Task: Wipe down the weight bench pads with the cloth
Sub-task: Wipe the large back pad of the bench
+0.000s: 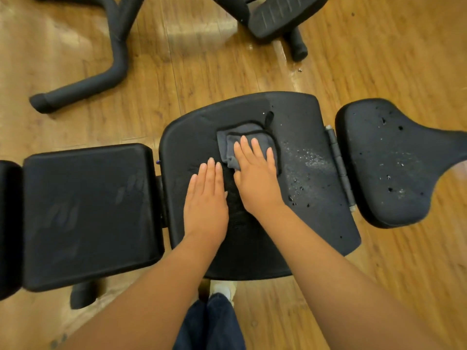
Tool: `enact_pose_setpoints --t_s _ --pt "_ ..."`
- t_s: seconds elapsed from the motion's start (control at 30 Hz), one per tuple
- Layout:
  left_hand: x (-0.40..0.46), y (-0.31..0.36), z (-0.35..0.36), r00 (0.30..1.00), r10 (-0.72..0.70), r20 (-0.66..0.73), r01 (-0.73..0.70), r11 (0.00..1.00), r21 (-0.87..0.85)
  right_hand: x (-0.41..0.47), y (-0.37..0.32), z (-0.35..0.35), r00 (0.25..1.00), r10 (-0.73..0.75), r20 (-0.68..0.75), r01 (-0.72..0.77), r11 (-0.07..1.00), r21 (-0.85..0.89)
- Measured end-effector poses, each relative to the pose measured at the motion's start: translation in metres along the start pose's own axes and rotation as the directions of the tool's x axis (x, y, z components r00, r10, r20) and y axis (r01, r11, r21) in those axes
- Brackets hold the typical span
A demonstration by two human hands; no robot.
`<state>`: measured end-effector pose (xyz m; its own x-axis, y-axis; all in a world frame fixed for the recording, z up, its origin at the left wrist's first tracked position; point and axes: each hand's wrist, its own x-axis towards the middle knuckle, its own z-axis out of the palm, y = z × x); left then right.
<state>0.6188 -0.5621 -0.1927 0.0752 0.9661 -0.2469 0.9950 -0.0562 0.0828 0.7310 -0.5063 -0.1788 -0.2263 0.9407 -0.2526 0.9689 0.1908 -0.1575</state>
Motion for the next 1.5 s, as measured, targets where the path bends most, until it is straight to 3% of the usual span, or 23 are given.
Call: enact_pose_setpoints --t_s 0.33,0.57,0.7,1.03,1.3,1.5 --pt "-0.002 -0.007 0.011 0.995 0.047 -0.092 -0.052 0.997 -0.053 -0.142 -0.010 0.037 0.995 0.099 -0.020 -0.097 0.993 0.061" --pt "-0.003 -0.006 0.012 0.994 0.038 -0.098 -0.043 0.998 -0.047 -0.196 -0.003 0.051 0.999 0.010 0.040 -0.013 0.997 0.070" --pt "-0.003 -0.005 0.011 0.994 0.026 -0.109 -0.030 0.999 -0.033 -0.217 0.001 0.066 1.000 0.007 -0.028 -0.002 0.985 0.170" --pt "0.001 -0.006 0.018 0.992 0.023 -0.122 -0.029 0.998 -0.047 -0.128 0.008 0.036 0.990 0.129 -0.055 -0.127 0.991 0.038" --pt "0.003 -0.006 0.018 0.990 0.024 -0.141 -0.030 0.999 -0.044 -0.058 0.024 0.022 0.989 0.122 -0.086 -0.118 0.992 0.047" --pt "0.001 -0.005 0.019 0.991 0.019 -0.129 -0.025 0.998 -0.051 -0.018 0.031 0.006 0.995 0.101 -0.015 -0.100 0.994 0.047"
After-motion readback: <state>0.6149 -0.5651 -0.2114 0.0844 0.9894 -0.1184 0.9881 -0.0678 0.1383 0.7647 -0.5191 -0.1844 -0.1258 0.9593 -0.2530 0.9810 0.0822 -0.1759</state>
